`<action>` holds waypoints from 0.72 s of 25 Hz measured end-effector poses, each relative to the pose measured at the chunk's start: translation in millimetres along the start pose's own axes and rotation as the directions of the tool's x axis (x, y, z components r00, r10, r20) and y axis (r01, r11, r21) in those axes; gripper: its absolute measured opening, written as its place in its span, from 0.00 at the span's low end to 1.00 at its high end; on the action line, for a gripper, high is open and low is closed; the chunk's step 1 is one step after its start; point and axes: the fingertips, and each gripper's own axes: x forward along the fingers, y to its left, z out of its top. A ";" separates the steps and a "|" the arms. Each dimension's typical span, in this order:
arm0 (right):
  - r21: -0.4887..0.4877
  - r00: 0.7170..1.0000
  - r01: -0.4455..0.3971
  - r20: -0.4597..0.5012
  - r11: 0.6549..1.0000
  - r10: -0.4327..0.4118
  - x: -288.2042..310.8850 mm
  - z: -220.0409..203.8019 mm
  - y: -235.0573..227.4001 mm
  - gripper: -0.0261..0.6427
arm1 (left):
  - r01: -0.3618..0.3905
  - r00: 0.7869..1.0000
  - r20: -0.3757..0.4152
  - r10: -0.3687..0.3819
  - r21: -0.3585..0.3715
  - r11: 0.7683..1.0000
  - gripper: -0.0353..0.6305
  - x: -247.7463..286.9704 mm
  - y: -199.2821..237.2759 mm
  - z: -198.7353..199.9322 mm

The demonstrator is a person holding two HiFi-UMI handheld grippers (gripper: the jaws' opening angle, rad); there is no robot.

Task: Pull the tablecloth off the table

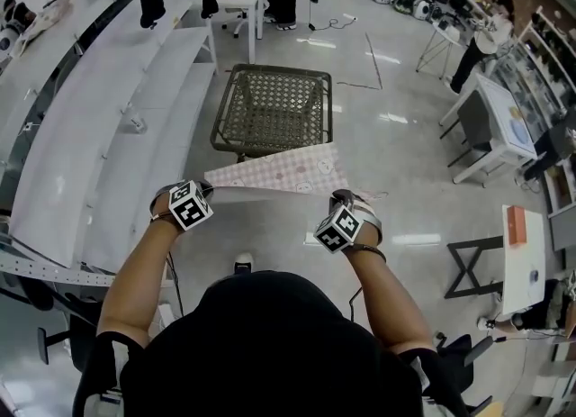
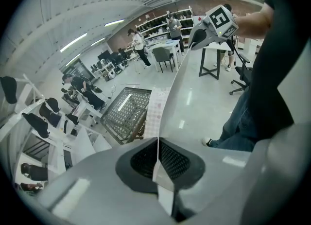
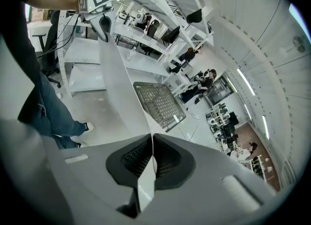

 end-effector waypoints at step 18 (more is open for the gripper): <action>0.059 0.999 -0.033 -0.012 0.998 0.034 -0.8 -16.7 14.4 0.08 | 0.026 0.999 0.040 -0.026 0.000 1.000 0.05 2.6 -3.0 4.9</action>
